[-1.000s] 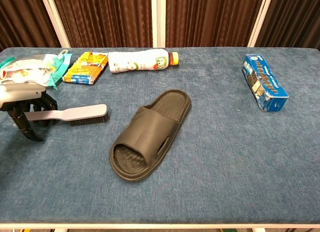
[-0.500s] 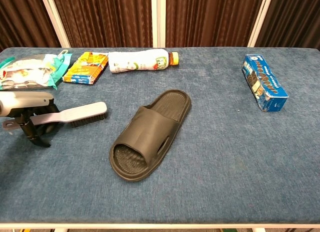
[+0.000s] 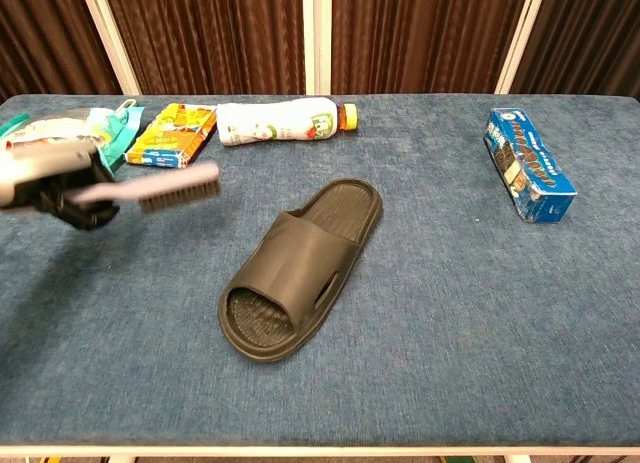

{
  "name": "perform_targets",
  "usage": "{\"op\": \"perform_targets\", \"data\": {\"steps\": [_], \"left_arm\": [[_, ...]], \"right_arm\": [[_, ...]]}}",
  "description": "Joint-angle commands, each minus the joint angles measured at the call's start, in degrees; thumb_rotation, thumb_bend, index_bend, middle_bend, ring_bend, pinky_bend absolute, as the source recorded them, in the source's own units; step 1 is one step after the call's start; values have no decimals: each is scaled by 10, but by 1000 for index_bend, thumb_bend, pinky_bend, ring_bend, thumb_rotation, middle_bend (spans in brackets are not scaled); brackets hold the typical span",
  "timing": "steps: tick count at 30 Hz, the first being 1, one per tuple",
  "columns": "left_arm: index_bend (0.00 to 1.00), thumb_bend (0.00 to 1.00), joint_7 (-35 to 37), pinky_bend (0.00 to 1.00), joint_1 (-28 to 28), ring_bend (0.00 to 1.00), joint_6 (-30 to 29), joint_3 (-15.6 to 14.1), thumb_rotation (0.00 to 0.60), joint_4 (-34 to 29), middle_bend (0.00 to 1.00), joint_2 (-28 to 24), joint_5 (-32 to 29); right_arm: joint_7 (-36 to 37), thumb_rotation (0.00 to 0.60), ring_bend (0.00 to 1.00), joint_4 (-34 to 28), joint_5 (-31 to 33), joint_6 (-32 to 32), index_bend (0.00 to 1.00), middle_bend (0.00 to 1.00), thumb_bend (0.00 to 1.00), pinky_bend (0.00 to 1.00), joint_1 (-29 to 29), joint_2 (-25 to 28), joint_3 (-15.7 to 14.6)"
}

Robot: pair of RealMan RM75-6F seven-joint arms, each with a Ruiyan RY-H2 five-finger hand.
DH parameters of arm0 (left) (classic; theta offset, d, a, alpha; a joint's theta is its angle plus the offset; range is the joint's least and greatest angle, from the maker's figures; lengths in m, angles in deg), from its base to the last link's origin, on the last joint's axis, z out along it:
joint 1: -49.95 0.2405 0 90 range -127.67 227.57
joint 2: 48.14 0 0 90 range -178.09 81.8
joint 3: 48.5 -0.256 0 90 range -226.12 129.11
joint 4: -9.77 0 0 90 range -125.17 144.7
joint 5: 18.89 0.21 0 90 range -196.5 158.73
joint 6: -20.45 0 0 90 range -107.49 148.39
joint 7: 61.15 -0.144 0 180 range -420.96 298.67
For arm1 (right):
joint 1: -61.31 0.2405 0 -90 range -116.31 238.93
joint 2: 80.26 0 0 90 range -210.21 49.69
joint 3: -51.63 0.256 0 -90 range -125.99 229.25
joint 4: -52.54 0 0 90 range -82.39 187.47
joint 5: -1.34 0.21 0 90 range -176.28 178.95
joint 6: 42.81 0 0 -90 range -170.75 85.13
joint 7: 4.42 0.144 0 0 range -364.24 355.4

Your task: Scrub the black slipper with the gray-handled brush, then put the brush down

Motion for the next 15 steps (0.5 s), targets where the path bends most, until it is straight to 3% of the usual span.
{"op": "perform_targets", "data": {"steps": [1, 8, 15], "left_arm": [[1000, 609, 162, 1000, 59, 1000, -108, 13, 600, 9, 1000, 2, 153], [1000, 610, 284, 1000, 81, 1000, -221, -27, 600, 59, 1000, 11, 321], [1000, 613, 286, 1000, 78, 1000, -262, -71, 600, 127, 1000, 28, 412]], "right_arm": [[-3, 600, 0, -33, -33, 59, 0, 43, 91, 0, 47, 19, -5], [-12, 600, 0, -71, -86, 222, 0, 68, 90, 0, 191, 12, 18], [-51, 600, 0, -36, -20, 438, 0, 59, 93, 0, 365, -80, 70]]}}
